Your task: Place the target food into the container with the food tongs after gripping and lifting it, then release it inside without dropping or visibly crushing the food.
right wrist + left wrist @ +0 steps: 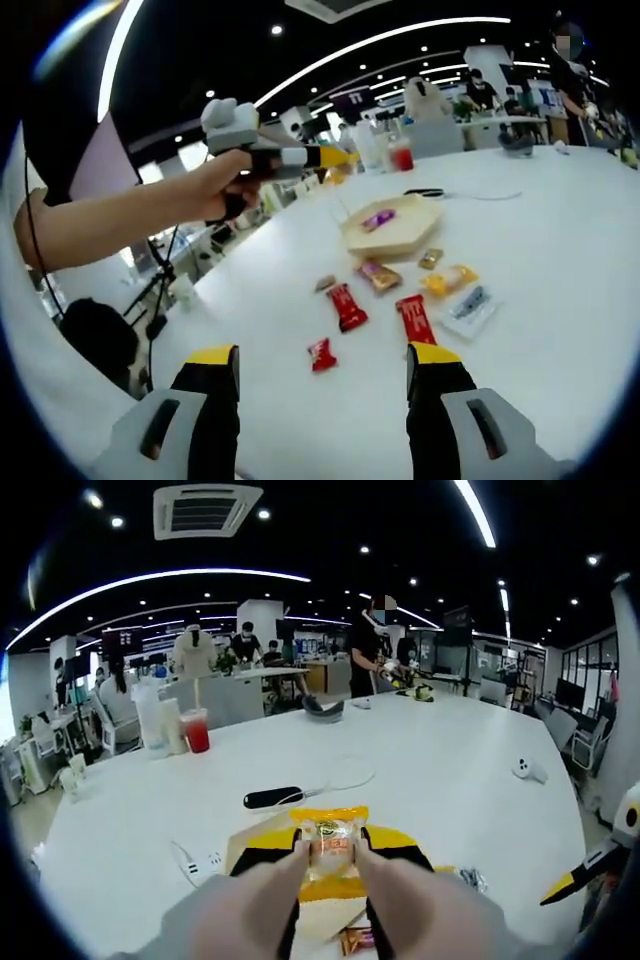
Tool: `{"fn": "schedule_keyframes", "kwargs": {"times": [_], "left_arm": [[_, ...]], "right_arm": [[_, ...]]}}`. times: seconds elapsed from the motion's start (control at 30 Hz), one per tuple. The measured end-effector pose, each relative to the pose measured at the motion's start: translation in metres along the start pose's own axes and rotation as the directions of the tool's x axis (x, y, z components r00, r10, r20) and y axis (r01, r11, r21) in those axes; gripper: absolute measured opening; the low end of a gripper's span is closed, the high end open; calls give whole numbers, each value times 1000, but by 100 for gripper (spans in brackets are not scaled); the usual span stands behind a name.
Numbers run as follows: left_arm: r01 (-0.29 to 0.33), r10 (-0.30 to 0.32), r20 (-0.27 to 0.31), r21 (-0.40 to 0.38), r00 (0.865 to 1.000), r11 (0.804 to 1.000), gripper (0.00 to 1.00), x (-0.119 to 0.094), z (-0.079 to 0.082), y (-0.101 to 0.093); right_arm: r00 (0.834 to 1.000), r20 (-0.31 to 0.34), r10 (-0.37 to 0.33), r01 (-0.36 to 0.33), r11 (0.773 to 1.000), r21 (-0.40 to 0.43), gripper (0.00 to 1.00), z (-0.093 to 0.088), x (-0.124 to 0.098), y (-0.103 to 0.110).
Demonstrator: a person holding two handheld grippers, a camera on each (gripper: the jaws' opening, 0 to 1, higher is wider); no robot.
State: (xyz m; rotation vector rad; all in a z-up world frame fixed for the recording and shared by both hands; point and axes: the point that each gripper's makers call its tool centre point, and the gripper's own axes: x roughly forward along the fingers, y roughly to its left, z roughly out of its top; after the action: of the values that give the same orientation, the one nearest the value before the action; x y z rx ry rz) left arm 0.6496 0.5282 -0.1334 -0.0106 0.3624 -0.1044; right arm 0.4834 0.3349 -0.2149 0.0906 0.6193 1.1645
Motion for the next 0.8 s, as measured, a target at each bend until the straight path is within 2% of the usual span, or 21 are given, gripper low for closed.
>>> {"fn": "schedule_keyframes", "kwargs": {"times": [0.13,0.43,0.53,0.6,0.8], "left_arm": [[-9,10,-19,33,1000,999,21,5,0,6],[-38,38,-13,26,999,999,21,13,17,25],[-52,52,-1,23,999,998,21,12,29,31],[-56,56,2,30,998,998,21,16,37,38],[-46,44,28,60,999,997,21,22,64,43]], "right_arm": [[1000,-1,-5,5,1000,2,68,0,-1,-1],[1000,6,-4,4,1000,-1,68,3,1,1],[1000,28,-7,7,1000,-15,68,9,-3,4],[999,31,-11,11,1000,-17,68,9,-5,4],[999,43,-31,32,999,-11,68,9,-9,0]]}}
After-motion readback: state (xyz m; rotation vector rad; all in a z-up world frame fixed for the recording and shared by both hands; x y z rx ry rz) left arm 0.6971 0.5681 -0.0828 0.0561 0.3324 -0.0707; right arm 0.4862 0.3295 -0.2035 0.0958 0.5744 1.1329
